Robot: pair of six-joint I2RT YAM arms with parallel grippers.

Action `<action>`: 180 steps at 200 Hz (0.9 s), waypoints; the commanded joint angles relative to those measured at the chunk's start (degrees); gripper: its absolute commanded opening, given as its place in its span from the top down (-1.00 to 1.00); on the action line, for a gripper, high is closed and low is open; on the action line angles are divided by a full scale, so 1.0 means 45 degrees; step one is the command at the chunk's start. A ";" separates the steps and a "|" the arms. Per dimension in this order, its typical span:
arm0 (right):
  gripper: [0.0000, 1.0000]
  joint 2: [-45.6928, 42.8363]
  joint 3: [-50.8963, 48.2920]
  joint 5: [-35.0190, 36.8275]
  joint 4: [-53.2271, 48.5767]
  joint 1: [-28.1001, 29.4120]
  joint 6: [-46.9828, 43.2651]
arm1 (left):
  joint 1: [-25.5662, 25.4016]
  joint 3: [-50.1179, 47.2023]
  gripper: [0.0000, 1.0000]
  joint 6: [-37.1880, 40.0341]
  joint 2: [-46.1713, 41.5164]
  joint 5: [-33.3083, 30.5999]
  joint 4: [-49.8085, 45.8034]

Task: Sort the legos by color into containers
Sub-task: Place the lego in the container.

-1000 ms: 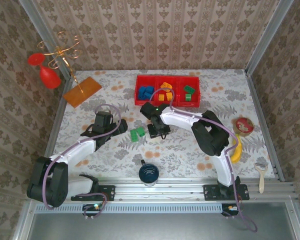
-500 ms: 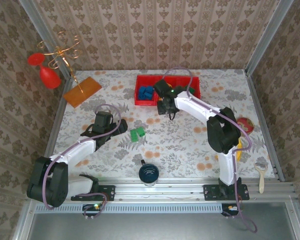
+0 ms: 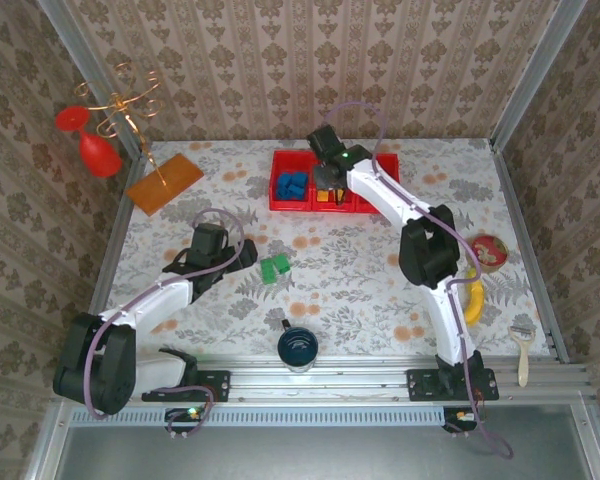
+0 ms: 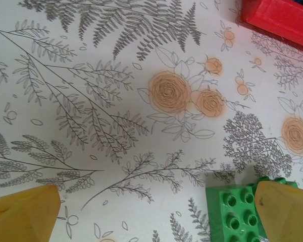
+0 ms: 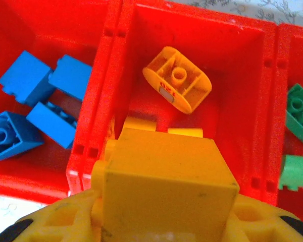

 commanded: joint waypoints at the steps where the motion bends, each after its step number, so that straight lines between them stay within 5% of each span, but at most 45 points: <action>1: 0.20 0.0629 0.1012 0.0576 -0.0210 -0.0117 -0.0716 | -0.0285 0.0401 -1.00 0.0092 0.0084 -0.0059 -0.0020; 128: 0.11 0.1663 0.1868 0.0360 0.0106 -0.0617 -0.0473 | -0.1708 0.0923 -1.00 0.0212 0.1118 -0.0119 0.0207; 180: -0.20 0.1748 0.2013 0.0121 0.0035 -0.0736 -0.0395 | -0.1921 0.1073 -1.00 0.0232 0.1160 -0.0097 0.0219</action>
